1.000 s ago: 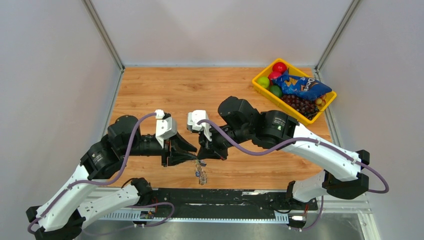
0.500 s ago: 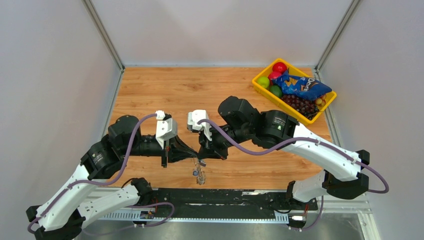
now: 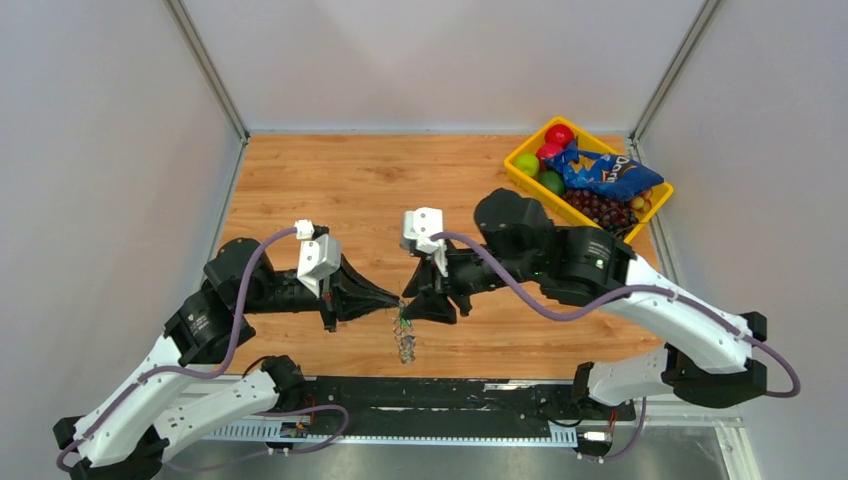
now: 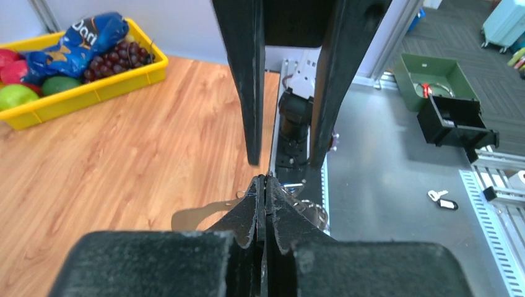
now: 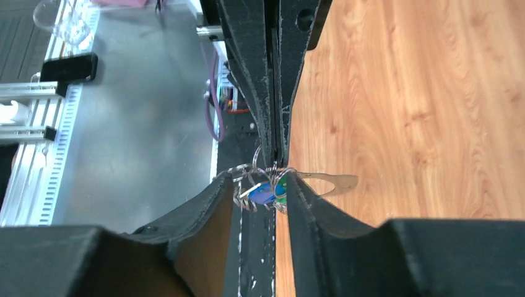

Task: Put the keys on the keyring

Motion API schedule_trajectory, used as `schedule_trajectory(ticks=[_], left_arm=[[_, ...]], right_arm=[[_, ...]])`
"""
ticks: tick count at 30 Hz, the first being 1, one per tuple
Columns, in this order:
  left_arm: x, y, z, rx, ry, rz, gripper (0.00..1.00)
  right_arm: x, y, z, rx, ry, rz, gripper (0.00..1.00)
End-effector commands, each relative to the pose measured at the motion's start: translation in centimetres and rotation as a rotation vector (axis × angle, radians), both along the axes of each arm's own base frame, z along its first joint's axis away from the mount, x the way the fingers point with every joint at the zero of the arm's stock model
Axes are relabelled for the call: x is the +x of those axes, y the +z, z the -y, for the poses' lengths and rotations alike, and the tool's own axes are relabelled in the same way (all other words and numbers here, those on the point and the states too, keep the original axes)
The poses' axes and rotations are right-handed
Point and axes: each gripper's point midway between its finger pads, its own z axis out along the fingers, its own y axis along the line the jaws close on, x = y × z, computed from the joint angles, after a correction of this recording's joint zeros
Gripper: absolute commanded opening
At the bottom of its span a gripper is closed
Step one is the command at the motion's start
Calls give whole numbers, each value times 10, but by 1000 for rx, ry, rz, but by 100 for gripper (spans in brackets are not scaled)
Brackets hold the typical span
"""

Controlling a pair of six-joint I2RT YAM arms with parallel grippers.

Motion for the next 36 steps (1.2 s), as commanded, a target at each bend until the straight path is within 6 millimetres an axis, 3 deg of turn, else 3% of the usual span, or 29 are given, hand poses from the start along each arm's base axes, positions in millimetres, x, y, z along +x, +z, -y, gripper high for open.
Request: schedule_trajectory(ticks=[1, 7, 10, 17, 26, 36], left_arm=[[-2, 49, 0, -195, 5, 87, 0], [-5, 88, -9, -358, 34, 164, 0], [-7, 109, -16, -452, 49, 195, 0], [-8, 134, -29, -625, 81, 203, 0], [-8, 142, -36, -732, 89, 184, 0], [-6, 140, -37, -759, 95, 177, 0]], right_arm=[[0, 73, 19, 272, -65, 89, 43], [1, 108, 41, 416, -122, 133, 48], [1, 114, 42, 447, -125, 138, 48], [2, 124, 36, 517, -116, 161, 39], [1, 142, 23, 596, -88, 162, 21], [-2, 145, 8, 617, -44, 145, 18]])
